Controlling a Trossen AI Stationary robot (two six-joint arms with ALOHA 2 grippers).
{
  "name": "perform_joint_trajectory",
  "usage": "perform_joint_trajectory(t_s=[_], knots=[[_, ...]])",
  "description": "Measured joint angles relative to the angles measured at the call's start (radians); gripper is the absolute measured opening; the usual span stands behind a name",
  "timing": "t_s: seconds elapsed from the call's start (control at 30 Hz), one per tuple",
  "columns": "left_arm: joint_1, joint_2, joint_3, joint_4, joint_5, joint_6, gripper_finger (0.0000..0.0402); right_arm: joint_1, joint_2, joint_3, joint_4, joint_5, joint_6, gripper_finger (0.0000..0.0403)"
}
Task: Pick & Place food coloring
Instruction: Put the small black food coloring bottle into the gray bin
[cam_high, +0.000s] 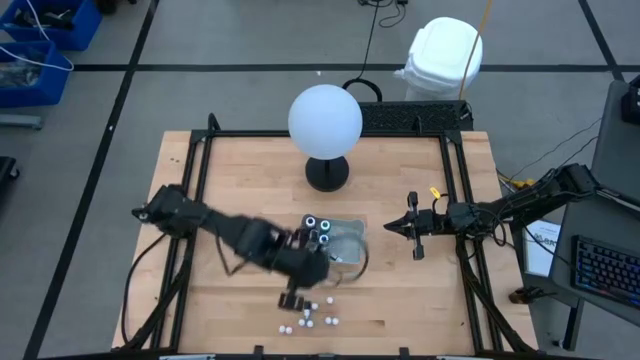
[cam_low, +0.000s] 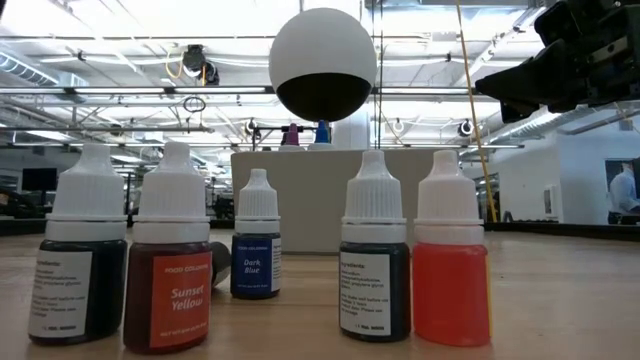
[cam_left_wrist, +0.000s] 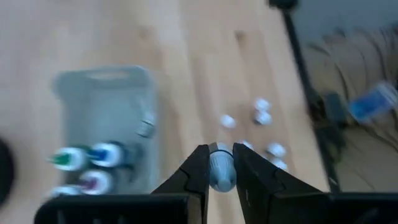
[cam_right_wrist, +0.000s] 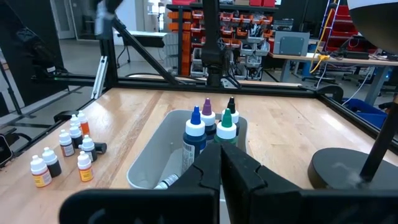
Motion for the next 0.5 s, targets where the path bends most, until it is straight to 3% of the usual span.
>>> perform_joint_trajectory(t_s=[0.27,0.5], knots=[[0.204,0.023,0.018,0.028,-0.026,0.147,0.0059,0.000,0.000,0.000,0.000,0.000,-0.016,0.0000],[0.279,0.149,0.017,0.147,0.030,0.294,0.0060,0.000,0.000,0.000,0.000,0.000,-0.018,0.0000]])
